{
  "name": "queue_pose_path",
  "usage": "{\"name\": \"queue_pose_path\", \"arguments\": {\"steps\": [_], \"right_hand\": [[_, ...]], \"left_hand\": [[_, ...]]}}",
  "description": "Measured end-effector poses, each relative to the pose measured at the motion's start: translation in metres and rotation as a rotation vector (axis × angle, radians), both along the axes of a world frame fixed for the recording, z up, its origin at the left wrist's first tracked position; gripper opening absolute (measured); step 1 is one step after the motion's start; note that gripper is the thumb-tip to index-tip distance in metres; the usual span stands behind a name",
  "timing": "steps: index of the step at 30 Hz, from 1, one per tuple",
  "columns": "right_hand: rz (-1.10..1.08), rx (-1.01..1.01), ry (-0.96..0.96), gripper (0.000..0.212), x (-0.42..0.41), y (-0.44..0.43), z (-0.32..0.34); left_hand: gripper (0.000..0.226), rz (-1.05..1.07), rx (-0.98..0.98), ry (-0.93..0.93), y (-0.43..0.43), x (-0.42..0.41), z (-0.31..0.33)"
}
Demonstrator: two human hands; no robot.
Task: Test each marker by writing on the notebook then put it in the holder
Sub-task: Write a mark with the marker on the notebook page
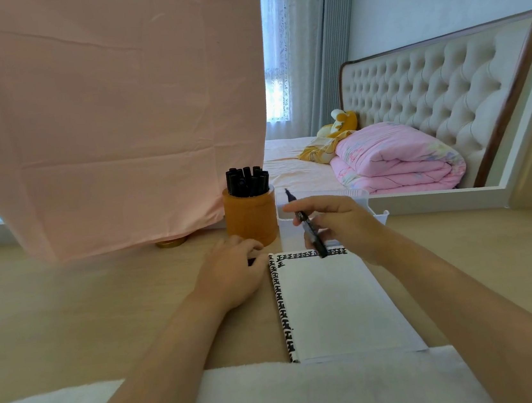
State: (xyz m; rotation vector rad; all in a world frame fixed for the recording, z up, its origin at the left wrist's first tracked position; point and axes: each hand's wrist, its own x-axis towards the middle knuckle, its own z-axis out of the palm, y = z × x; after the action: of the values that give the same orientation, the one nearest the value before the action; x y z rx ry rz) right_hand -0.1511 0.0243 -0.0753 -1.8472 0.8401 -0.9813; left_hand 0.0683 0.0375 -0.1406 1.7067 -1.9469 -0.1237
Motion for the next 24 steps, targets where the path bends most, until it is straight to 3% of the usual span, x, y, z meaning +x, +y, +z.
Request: {"name": "queue_pose_path", "arguments": {"steps": [3, 7, 9, 12, 16, 24], "right_hand": [[0.087, 0.039, -0.027, 0.048, -0.003, -0.001, -0.004], [0.043, -0.012, -0.009, 0.014, -0.001, 0.0, -0.015], [-0.018, 0.088, -0.082, 0.022, 0.004, -0.002, -0.021], [-0.115, 0.137, -0.033, 0.014, 0.007, -0.003, -0.034], [-0.223, 0.018, 0.12, 0.008, 0.011, -0.004, -0.047], [-0.299, -0.036, 0.192, 0.016, 0.019, -0.012, -0.054]], "left_hand": [[0.048, -0.057, 0.097, 0.049, 0.003, -0.008, 0.0], [0.064, -0.075, 0.22, 0.018, 0.003, -0.011, -0.003], [0.068, -0.071, 0.227, 0.001, 0.003, -0.012, -0.003], [0.069, -0.062, 0.235, -0.007, 0.002, -0.014, -0.003], [0.065, -0.018, 0.211, -0.003, 0.0, -0.018, -0.005], [0.066, -0.018, 0.194, 0.029, -0.001, -0.018, -0.008]]}}
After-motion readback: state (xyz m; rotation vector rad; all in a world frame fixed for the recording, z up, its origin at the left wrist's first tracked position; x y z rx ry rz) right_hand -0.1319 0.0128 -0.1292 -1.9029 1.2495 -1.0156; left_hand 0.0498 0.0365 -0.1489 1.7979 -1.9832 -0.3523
